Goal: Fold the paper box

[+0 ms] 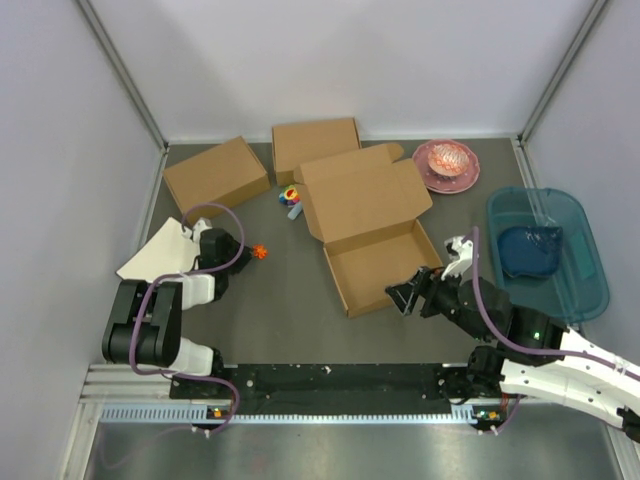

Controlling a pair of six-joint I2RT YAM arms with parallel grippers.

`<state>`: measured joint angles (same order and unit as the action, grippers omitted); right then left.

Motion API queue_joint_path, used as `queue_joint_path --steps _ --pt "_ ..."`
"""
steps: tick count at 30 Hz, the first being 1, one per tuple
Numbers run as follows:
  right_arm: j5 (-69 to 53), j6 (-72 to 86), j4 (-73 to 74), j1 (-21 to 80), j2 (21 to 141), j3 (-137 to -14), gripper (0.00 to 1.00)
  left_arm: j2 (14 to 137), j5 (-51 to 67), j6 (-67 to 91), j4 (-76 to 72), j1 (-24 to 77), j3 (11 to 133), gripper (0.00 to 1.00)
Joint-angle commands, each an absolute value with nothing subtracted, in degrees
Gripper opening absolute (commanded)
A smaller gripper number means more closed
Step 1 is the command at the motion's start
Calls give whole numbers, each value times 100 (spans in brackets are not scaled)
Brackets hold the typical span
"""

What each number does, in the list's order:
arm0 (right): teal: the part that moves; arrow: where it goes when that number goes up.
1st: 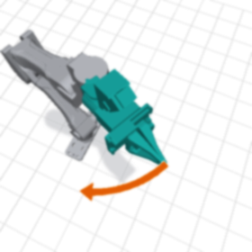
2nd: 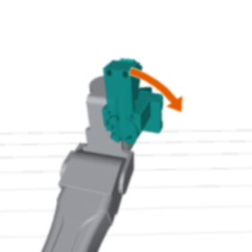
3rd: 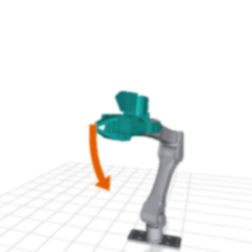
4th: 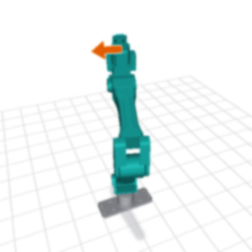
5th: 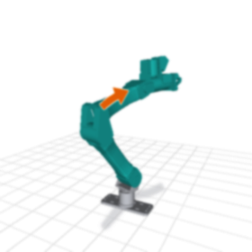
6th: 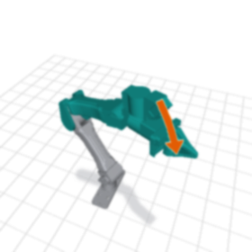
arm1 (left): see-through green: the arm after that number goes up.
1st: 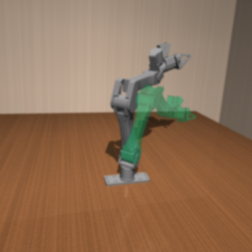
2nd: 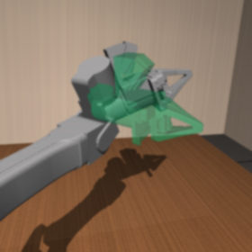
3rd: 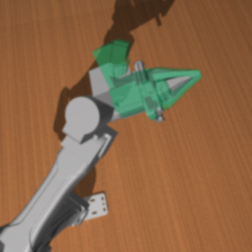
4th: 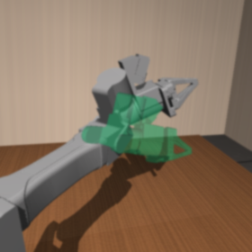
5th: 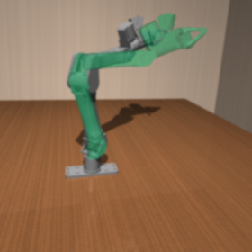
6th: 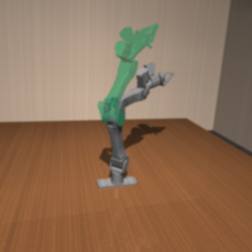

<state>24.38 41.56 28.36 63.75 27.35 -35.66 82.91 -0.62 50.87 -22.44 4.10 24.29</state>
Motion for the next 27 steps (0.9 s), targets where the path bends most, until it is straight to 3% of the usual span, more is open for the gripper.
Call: queue_joint_path --steps 1,13,19,22,23,24,27 --pt "2531 4140 2707 6425 2654 -3525 73 8279 -26 5001 -2250 369 2408 21" --pt "2531 4210 2777 6425 2549 -3498 71 8165 130 5010 -2285 369 2303 2" --pt "2505 4219 2769 6434 2558 -3507 71 8086 158 5045 -2268 369 2250 0" --pt "2479 4219 2769 6425 2575 -3516 71 7998 350 5036 -2163 369 2276 12" --pt "2470 4219 2769 6425 2584 -3516 71 7902 456 5001 -2127 369 2337 19" --pt "2470 4227 2769 6434 2584 -3516 71 7840 518 4992 -2075 378 2381 34" --pt "2461 4210 2777 6425 2663 -3533 71 7516 563 4896 -1732 378 2566 49"
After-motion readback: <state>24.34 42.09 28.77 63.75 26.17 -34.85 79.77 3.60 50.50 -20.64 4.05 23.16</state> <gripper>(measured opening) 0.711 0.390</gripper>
